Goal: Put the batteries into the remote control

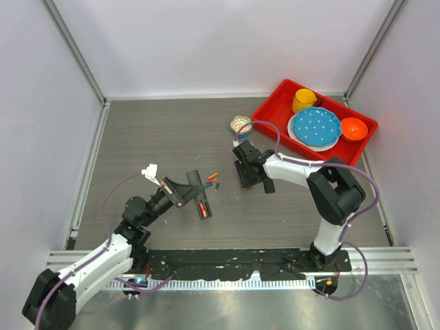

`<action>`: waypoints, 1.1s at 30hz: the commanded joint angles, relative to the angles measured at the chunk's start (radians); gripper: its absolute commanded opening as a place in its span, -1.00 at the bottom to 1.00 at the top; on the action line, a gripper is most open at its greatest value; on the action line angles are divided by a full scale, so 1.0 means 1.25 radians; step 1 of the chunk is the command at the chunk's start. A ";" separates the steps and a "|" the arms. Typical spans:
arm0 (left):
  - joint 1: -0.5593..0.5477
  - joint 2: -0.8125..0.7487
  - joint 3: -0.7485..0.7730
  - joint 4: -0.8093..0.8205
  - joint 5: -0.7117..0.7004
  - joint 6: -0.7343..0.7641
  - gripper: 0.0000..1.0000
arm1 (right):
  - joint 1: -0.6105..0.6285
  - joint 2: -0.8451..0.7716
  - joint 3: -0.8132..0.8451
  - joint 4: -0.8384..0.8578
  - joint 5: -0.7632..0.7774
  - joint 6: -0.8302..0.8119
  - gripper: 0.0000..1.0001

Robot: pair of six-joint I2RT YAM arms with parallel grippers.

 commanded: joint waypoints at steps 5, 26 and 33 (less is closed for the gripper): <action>0.004 0.003 0.002 0.030 0.000 0.012 -0.99 | 0.001 -0.031 -0.007 -0.056 -0.024 -0.001 -0.29; 0.003 0.067 0.015 0.075 0.002 0.010 -0.99 | 0.001 -0.091 -0.045 -0.027 -0.012 0.035 -0.98; 0.003 0.220 0.062 0.215 0.000 -0.014 -0.99 | 0.046 -0.351 -0.044 -0.046 -0.018 0.086 -0.98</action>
